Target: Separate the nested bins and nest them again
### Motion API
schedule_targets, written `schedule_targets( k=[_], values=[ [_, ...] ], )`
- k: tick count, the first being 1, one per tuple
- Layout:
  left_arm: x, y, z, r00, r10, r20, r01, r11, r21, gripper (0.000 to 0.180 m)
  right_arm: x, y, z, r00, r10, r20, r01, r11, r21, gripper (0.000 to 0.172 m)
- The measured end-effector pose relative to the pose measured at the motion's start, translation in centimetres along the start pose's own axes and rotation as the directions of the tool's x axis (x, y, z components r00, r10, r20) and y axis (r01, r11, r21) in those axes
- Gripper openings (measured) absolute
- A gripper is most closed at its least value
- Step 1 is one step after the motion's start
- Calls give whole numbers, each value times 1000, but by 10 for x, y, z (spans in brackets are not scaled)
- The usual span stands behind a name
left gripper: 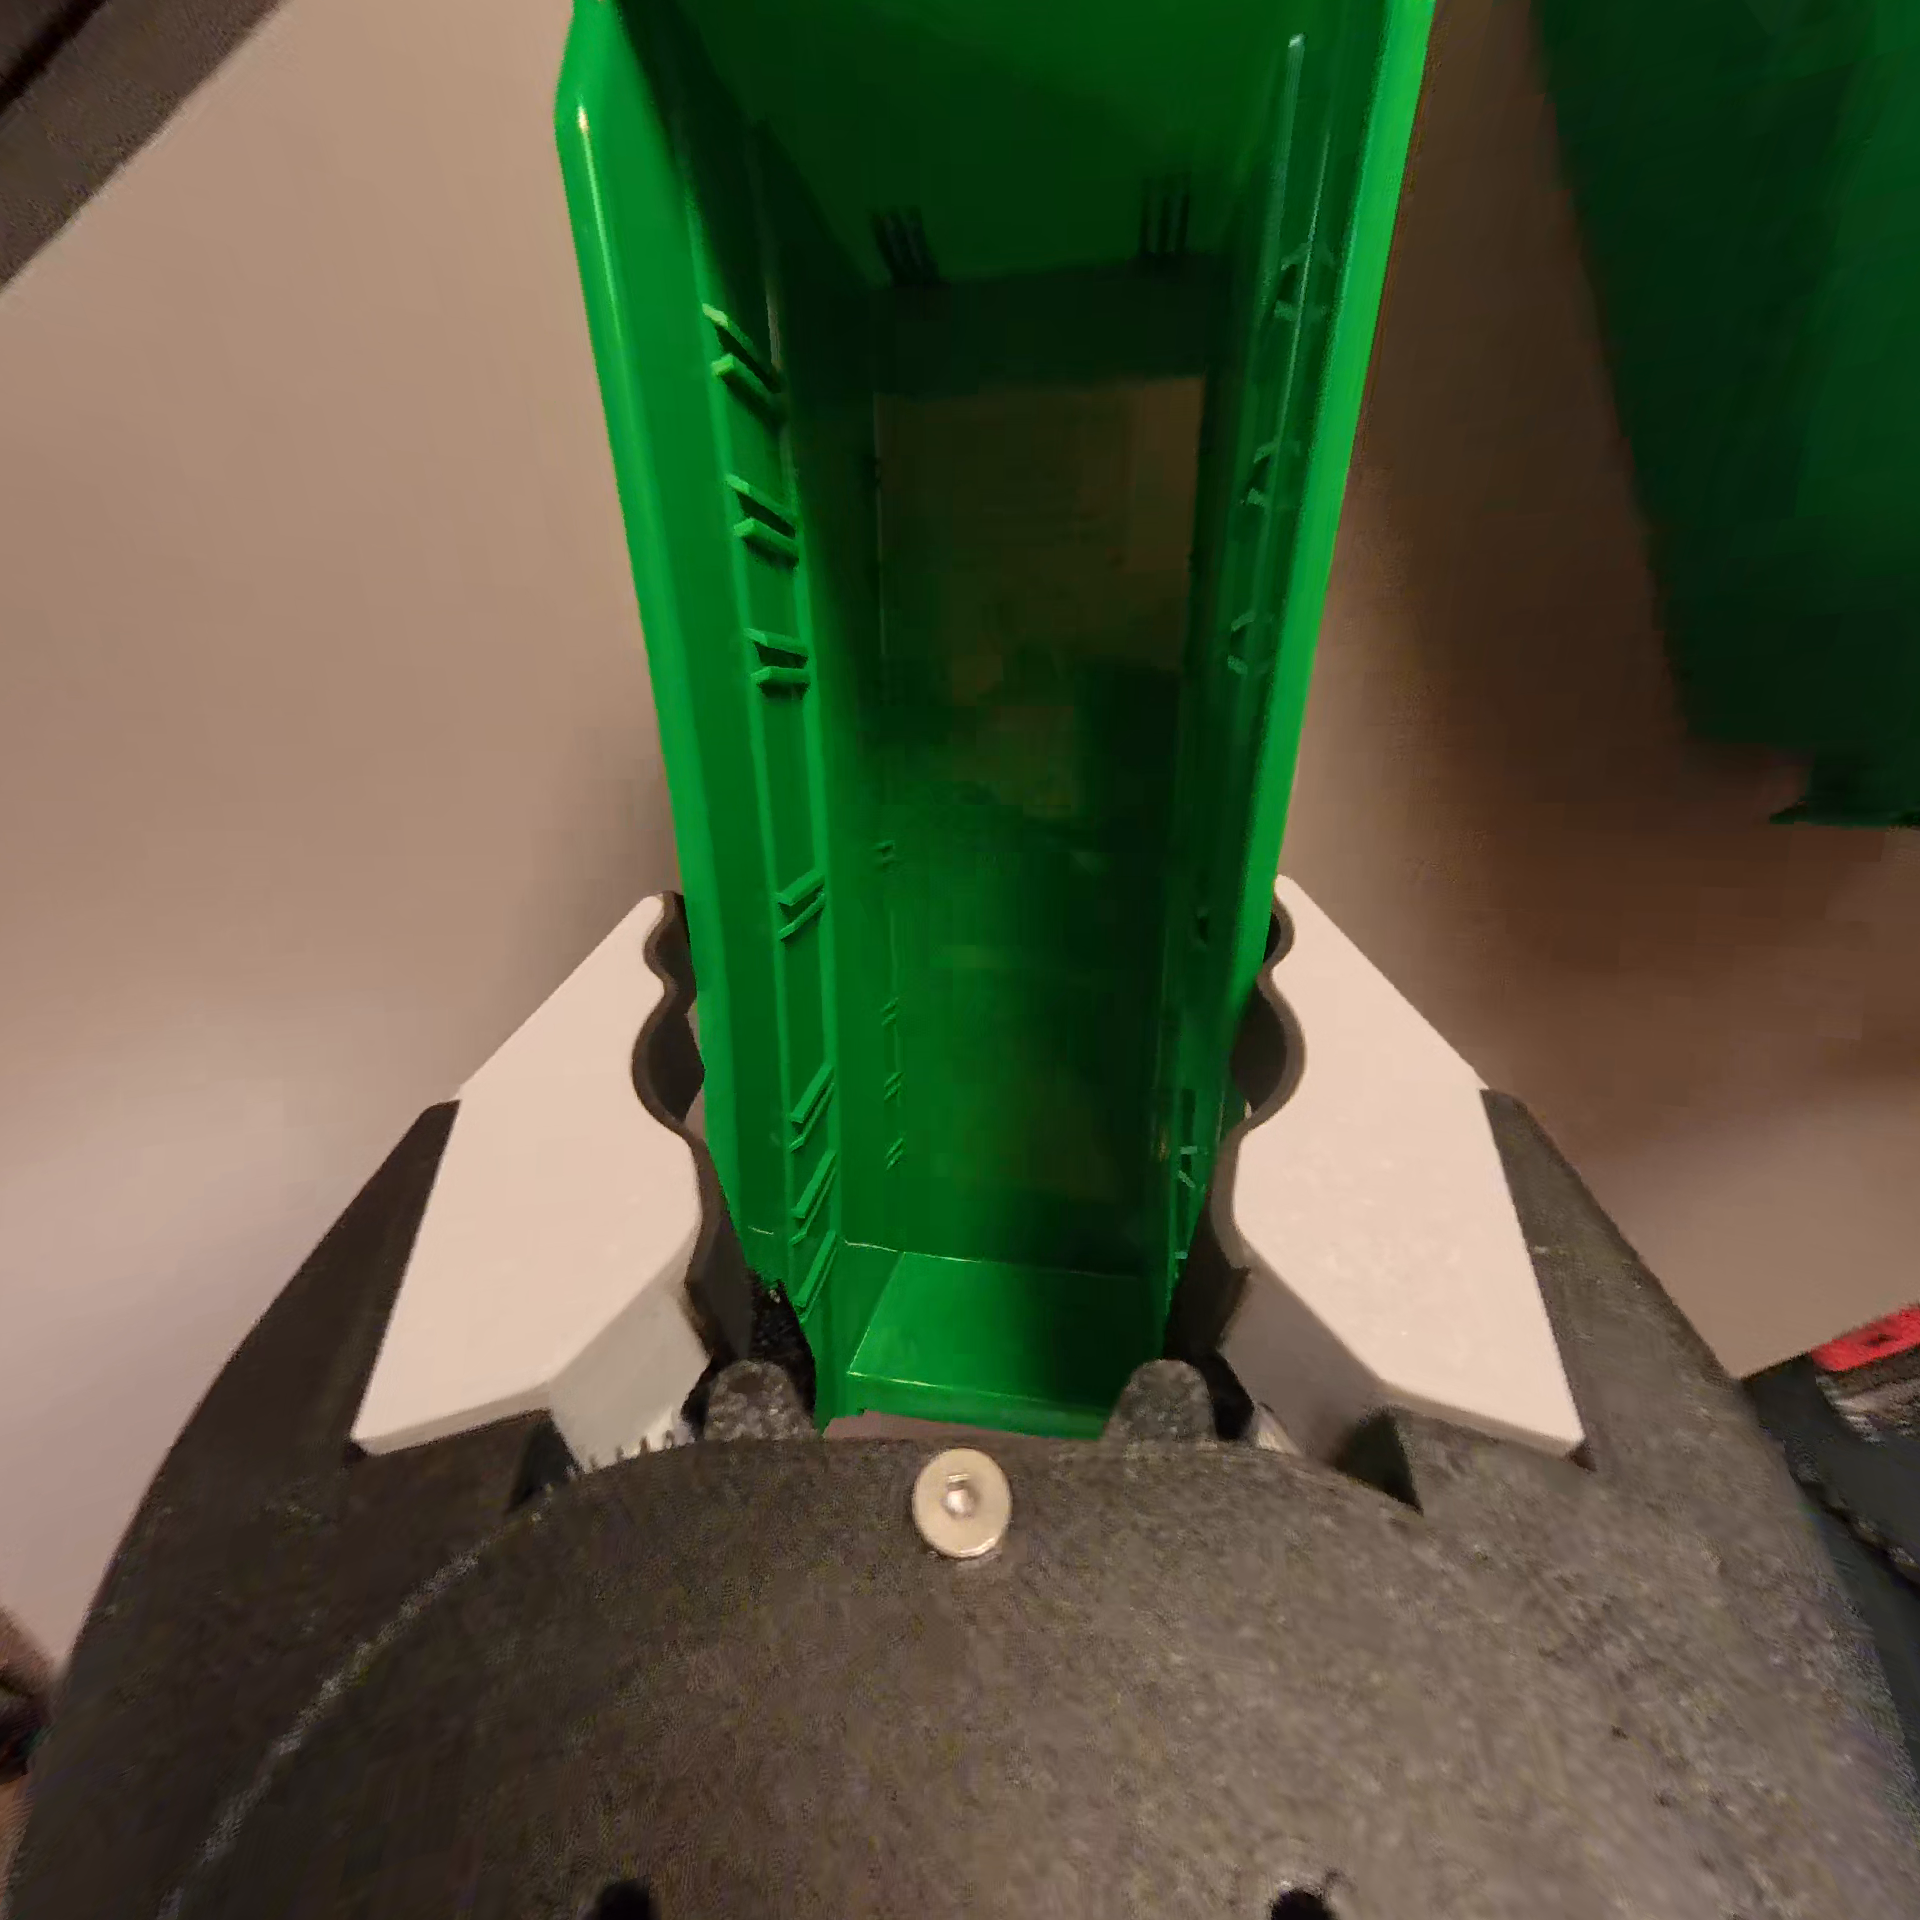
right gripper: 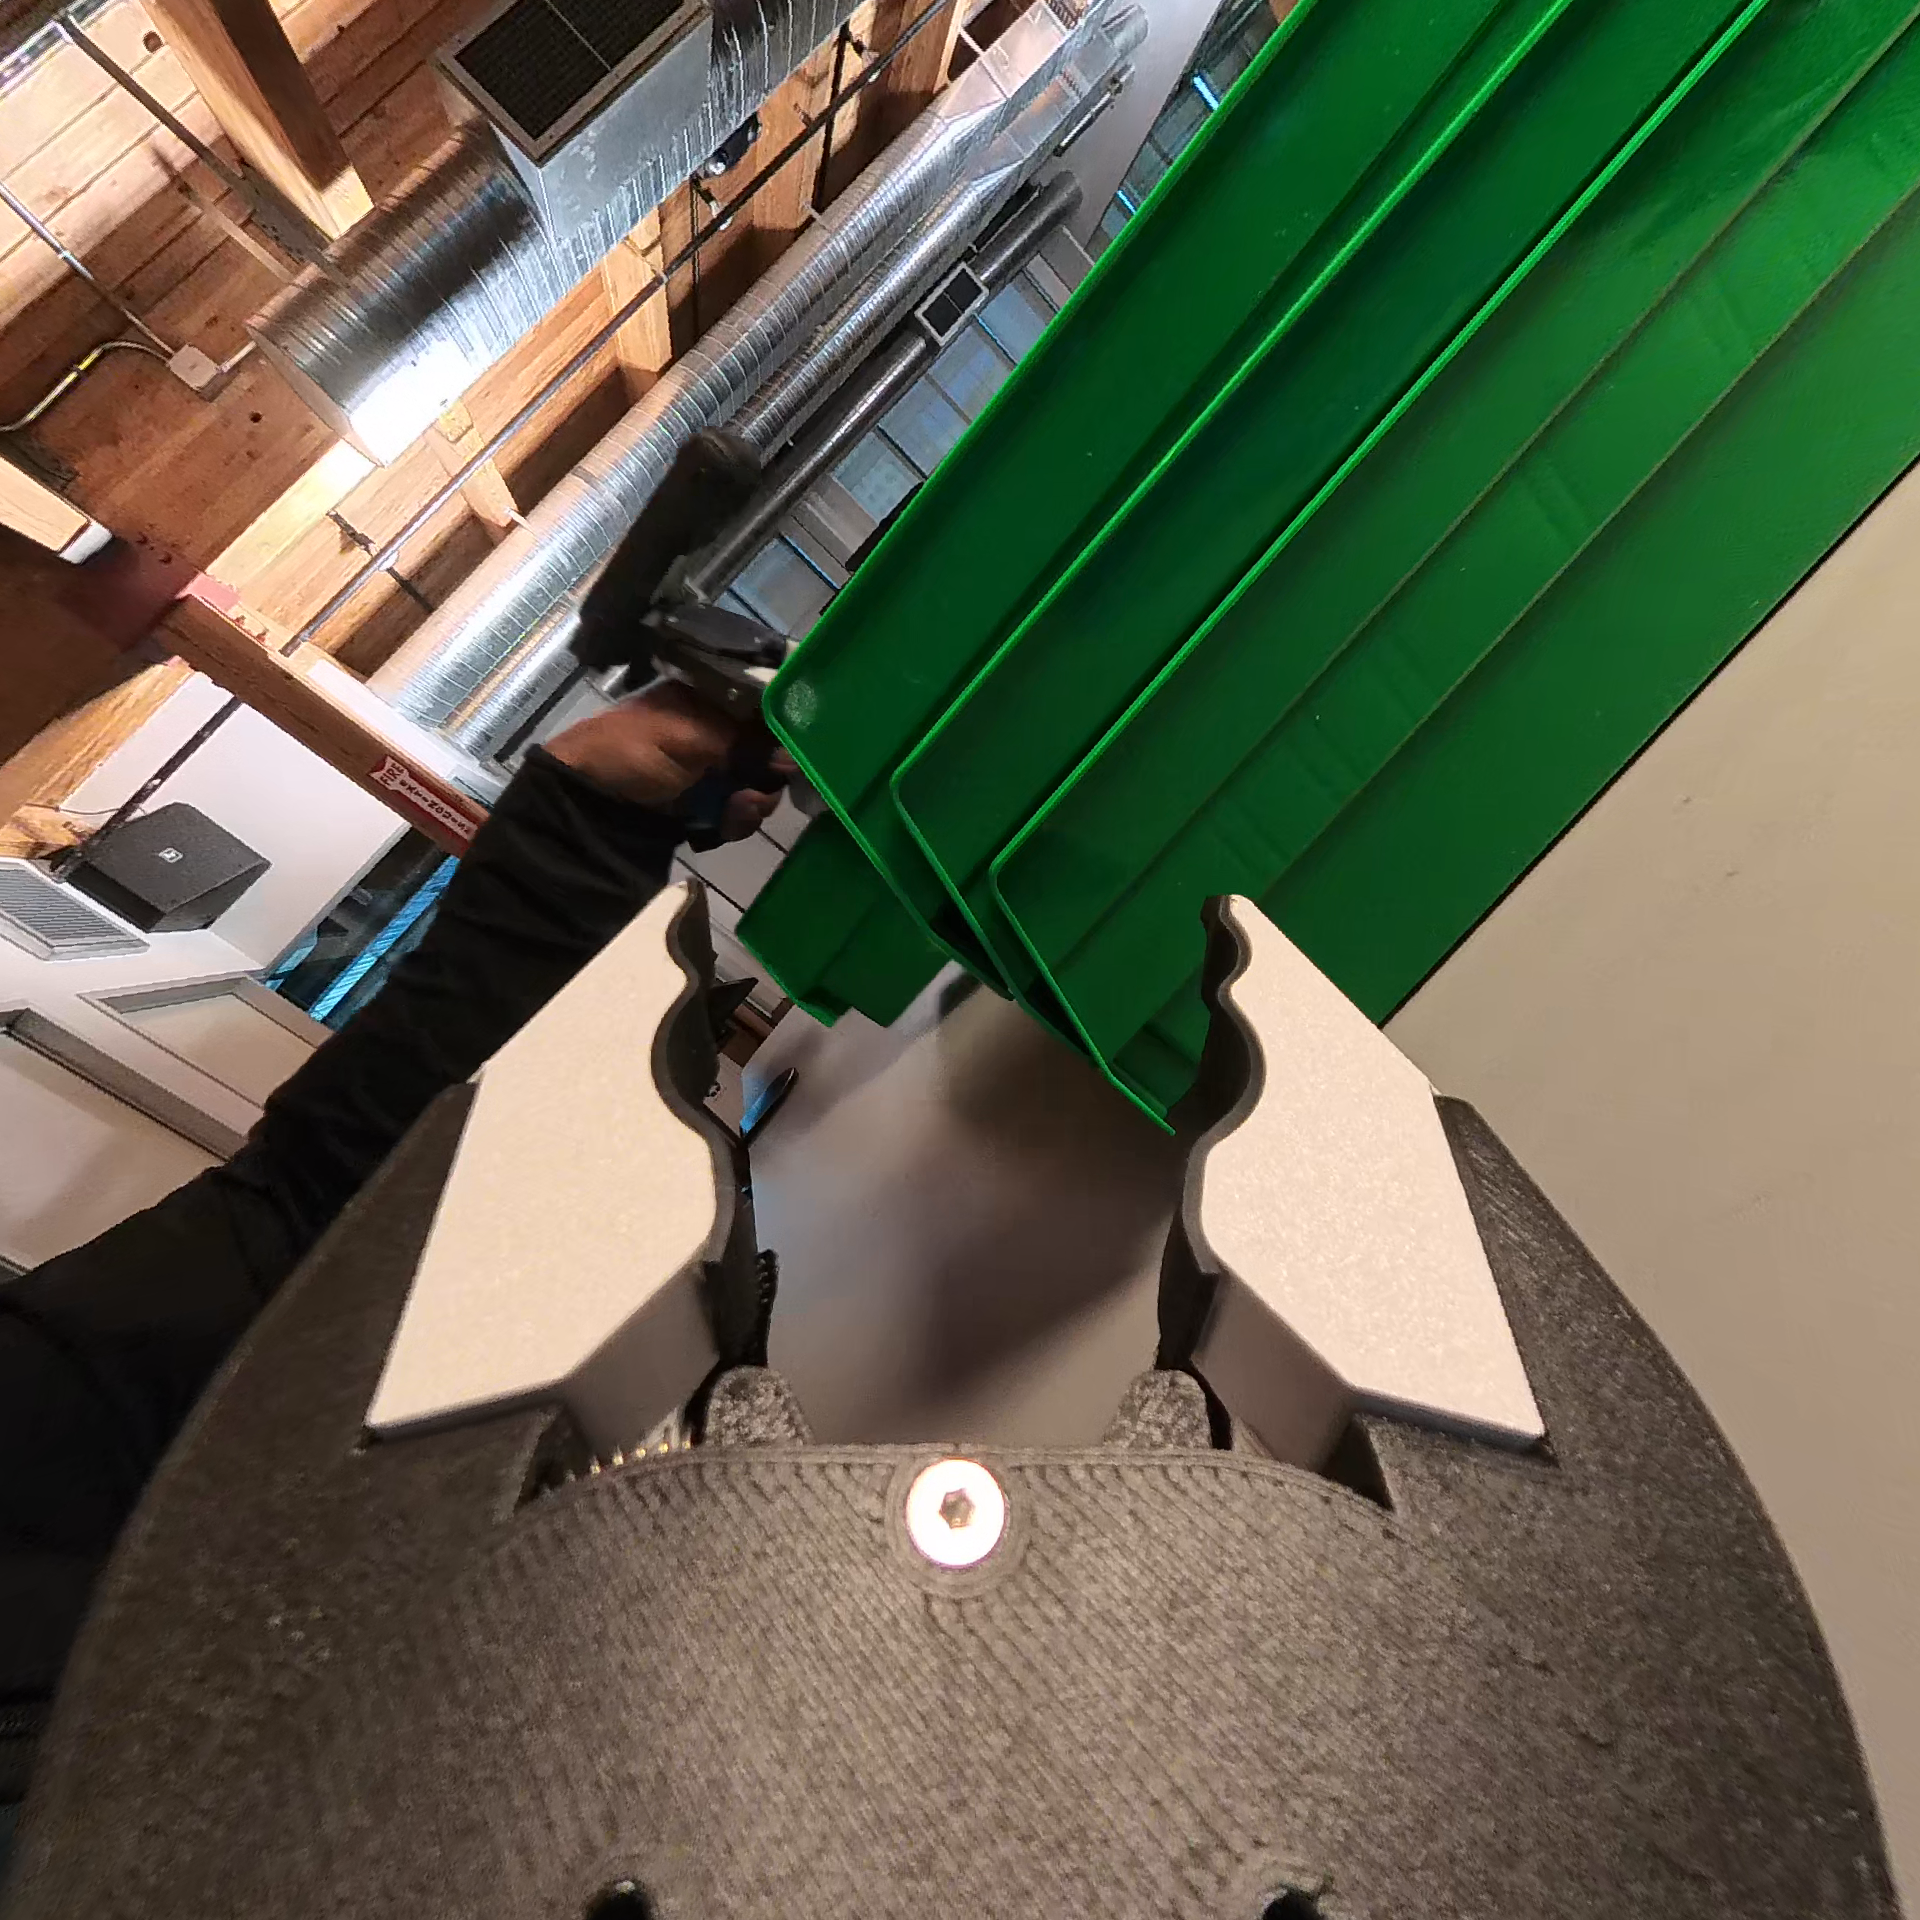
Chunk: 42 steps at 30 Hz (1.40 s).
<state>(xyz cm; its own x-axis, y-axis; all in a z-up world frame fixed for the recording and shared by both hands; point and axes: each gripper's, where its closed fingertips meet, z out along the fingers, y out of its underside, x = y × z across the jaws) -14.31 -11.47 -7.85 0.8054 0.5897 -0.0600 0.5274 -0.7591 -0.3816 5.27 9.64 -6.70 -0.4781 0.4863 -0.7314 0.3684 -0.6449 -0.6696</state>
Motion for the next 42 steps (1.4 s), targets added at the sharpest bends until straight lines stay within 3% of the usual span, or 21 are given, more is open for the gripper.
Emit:
schedule_targets(
  k=[1,9,14,20,26,32,39,42],
  values=[
    [5,-8,-10,1000,-19,-19,19,999,37,105,0,0,0,1000,1,0,-1,1000,0,95],
    [65,-96,-132,985,-71,-159,123,932,341,105,1,0,0,1000,1,-3,-1,1000,-1,95],
    [131,-147,-166,931,-100,-352,245,884,398,106,0,0,0,1000,-1,-3,1,1000,2,95],
    [185,-181,-133,894,-156,-420,320,879,354,107,0,-1,-1,1000,2,2,-2,1000,5,95],
    [185,-186,-76,907,-262,-329,365,880,303,111,0,-2,-1,1000,12,9,-12,1000,8,95],
    [180,-200,-70,920,-290,-265,371,863,343,108,1,-2,0,1000,25,11,-25,1000,5,95],
    [187,-185,-60,982,-150,-117,181,929,322,123,0,-2,-1,1000,21,11,-21,1000,6,95],
    [191,-187,-72,979,-130,-156,179,913,367,124,0,-3,-1,1000,21,12,-21,1000,10,95]
  ],
)
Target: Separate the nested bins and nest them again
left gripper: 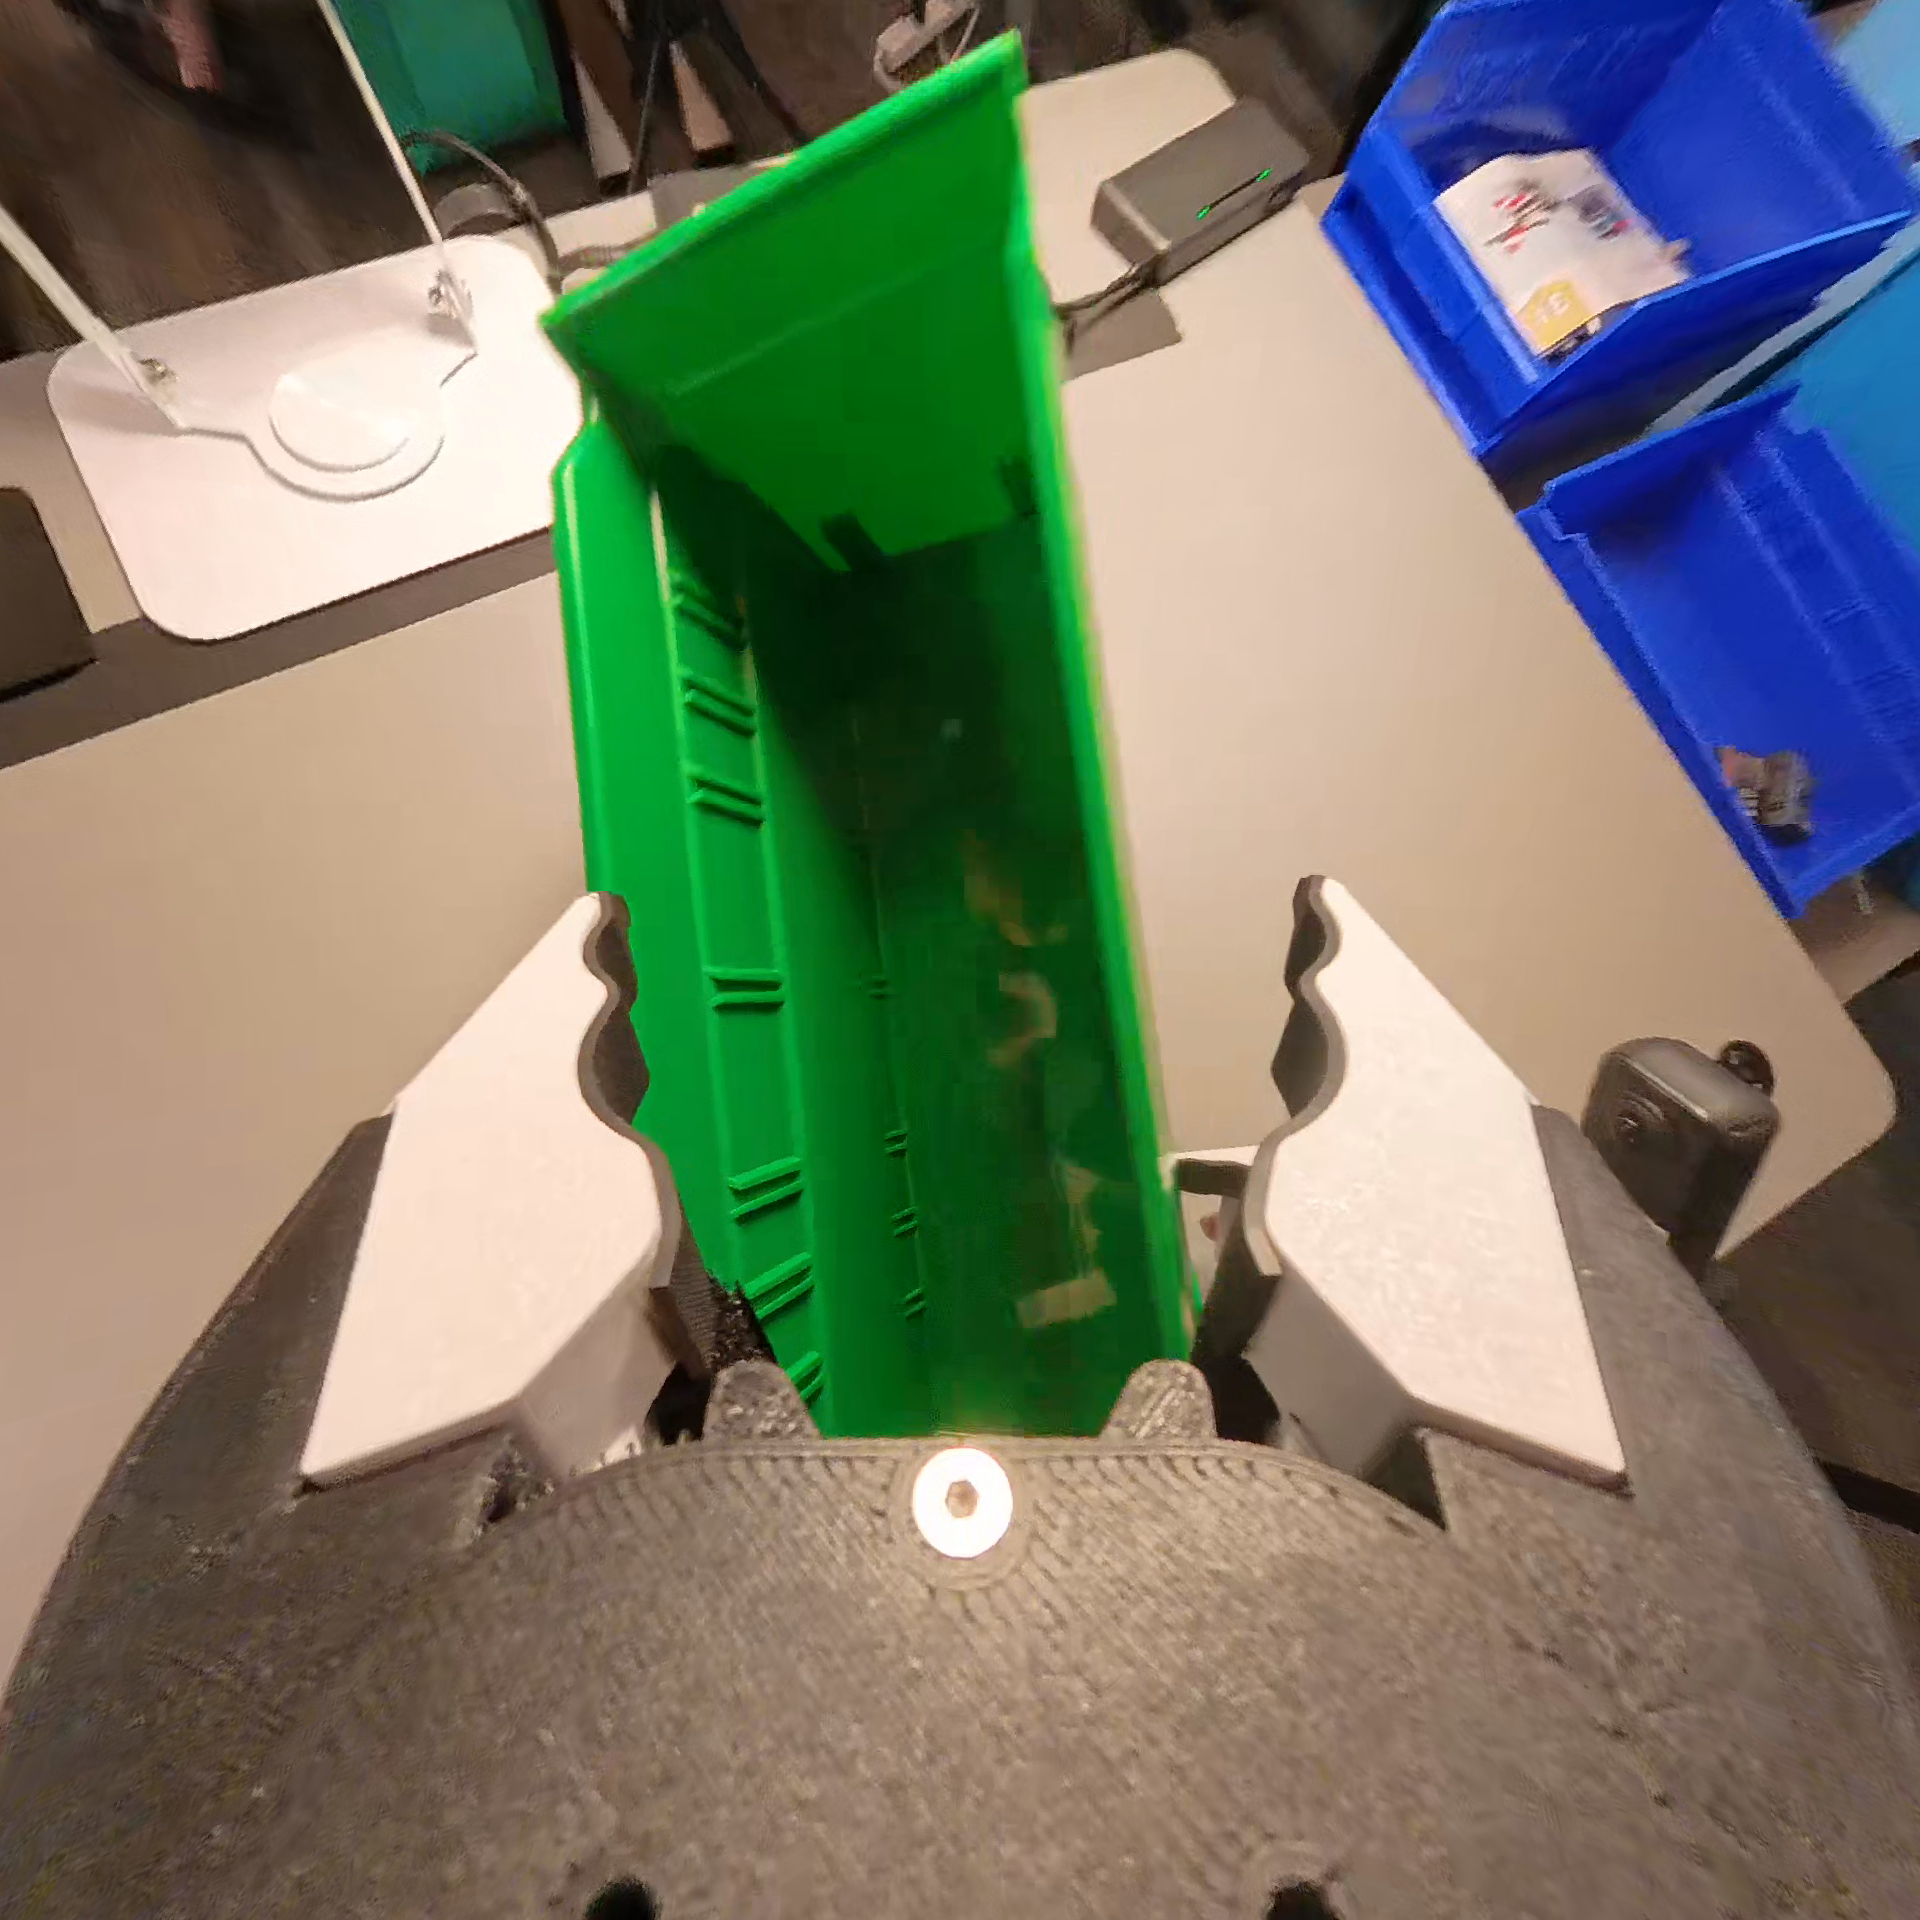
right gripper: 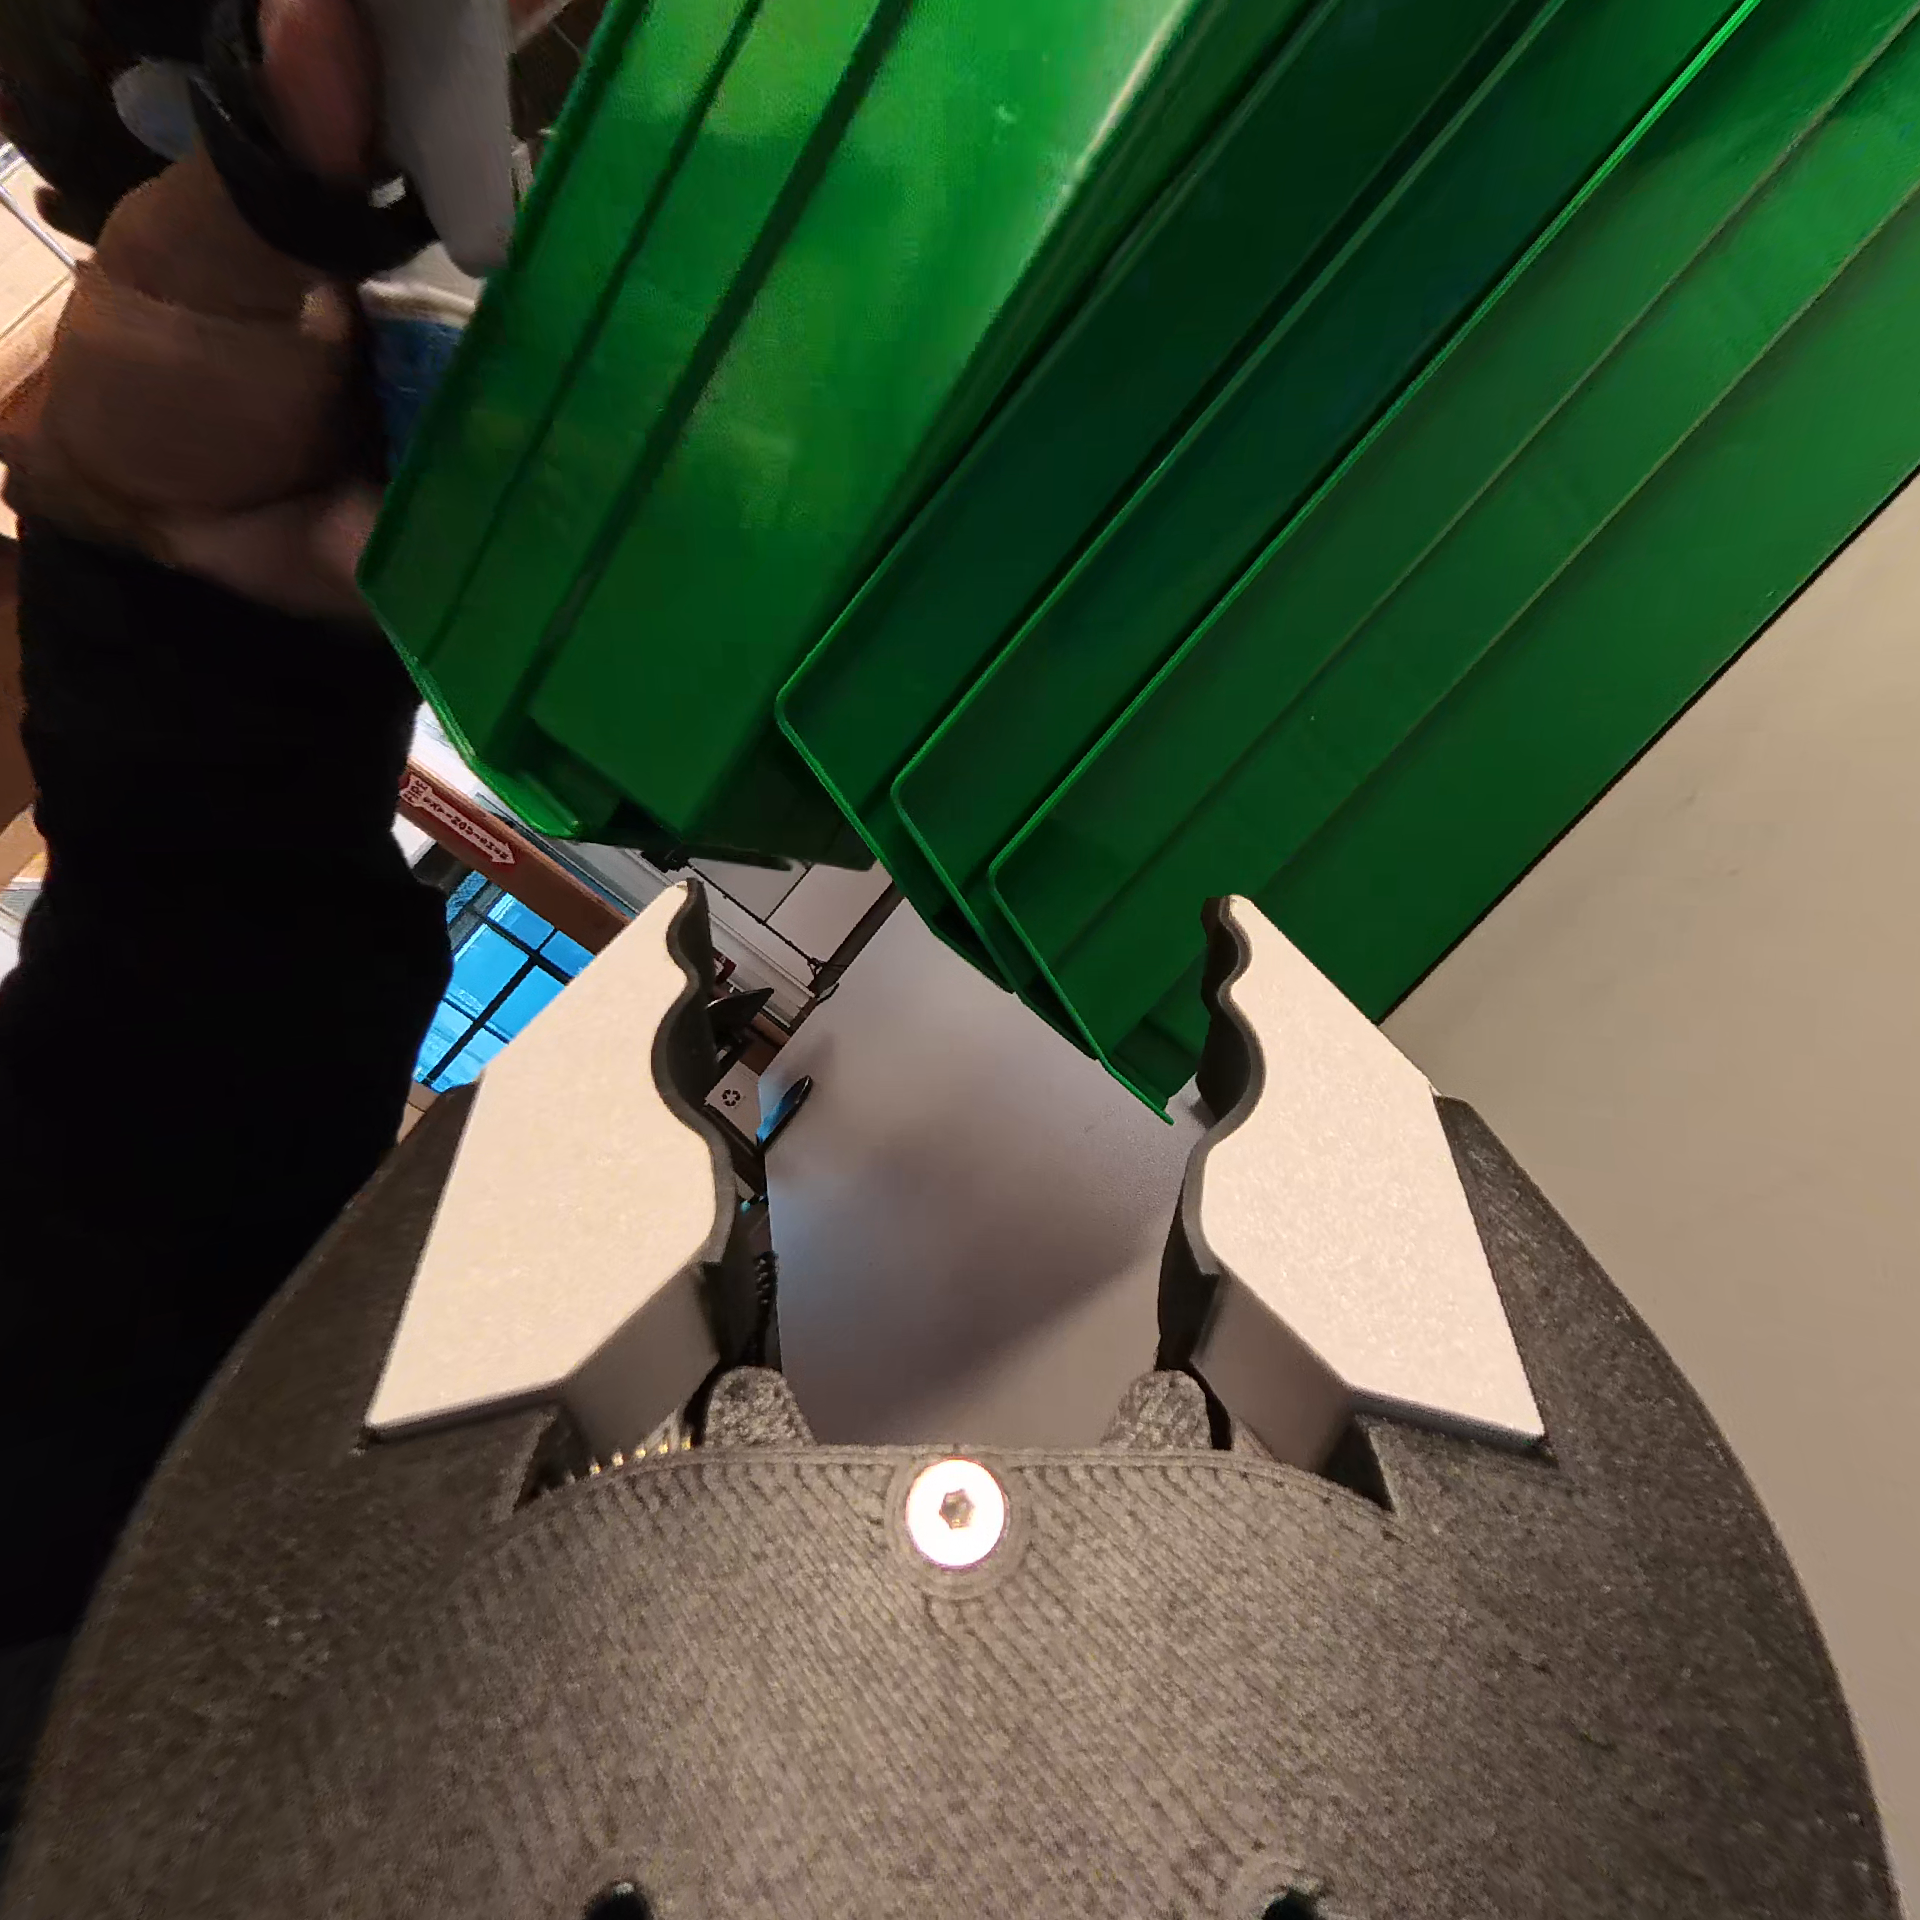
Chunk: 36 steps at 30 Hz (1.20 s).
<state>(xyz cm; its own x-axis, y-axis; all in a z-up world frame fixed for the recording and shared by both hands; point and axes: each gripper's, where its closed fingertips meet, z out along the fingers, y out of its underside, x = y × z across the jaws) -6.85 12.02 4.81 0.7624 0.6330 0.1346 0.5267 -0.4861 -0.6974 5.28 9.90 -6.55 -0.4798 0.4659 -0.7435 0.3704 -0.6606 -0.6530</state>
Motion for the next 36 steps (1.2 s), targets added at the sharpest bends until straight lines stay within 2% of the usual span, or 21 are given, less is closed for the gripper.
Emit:
schedule_targets(
  k=[4,8,13,18,24,28,33,36],
  values=[
    [-4,-5,-21,998,-6,-56,8,999,49,124,0,0,0,1000,-3,1,3,1000,0,95],
    [-20,6,-41,994,-5,-109,13,997,73,124,-1,0,0,1000,-10,0,10,1000,-1,95],
    [-44,44,-57,987,7,-161,5,997,72,122,-1,1,0,1000,-26,-9,26,1000,-1,95],
    [-35,93,-70,952,122,-280,-107,992,71,113,-4,0,-1,994,-102,-33,102,995,3,96],
    [-49,132,-67,940,235,-247,-215,971,107,112,-20,-15,-9,960,-261,-98,267,963,49,96],
    [-55,145,-58,927,268,-261,-237,961,146,98,-48,-25,-3,901,-410,-146,421,905,58,93],
    [-46,143,-53,896,302,-325,-229,942,245,66,-96,-36,11,768,-621,-156,633,773,39,71],
    [-36,140,-52,876,334,-349,-237,927,290,52,-97,-40,25,695,-688,-207,696,717,-47,54]
  ],
)
